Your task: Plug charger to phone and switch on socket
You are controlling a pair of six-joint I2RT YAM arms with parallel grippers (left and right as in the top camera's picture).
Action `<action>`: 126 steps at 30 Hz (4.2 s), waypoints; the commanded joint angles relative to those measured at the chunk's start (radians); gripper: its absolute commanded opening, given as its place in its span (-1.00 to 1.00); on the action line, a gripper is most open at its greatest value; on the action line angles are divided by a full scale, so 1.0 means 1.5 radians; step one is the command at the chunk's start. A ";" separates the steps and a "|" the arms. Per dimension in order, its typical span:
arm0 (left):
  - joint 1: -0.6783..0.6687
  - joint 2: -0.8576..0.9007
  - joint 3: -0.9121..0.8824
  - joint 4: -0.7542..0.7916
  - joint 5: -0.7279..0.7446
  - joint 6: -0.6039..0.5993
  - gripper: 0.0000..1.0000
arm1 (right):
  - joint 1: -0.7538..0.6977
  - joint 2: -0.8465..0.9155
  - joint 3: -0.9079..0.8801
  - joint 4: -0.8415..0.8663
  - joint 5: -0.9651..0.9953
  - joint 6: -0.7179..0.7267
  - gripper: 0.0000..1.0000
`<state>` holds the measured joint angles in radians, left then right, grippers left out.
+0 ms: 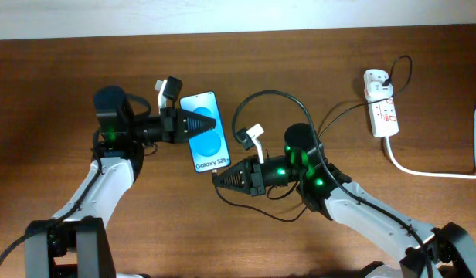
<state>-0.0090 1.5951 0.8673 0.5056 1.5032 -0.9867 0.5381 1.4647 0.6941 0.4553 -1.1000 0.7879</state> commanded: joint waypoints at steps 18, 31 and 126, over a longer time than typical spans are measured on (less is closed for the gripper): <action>-0.056 -0.006 0.002 0.001 0.047 0.069 -1.00 | -0.067 -0.003 0.053 0.019 -0.044 0.001 -0.92; -0.056 -0.006 -0.003 -0.069 0.047 0.074 -1.00 | -0.068 -0.003 0.074 0.019 -0.083 -0.032 -0.91; 0.474 -0.005 -0.053 0.056 0.047 0.002 -1.00 | 0.287 0.353 0.190 -0.558 0.669 -0.551 -0.91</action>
<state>0.7010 1.5963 0.7776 0.5877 1.5566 -0.9771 0.9874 1.8915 1.0321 -0.3134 -0.0536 -0.0715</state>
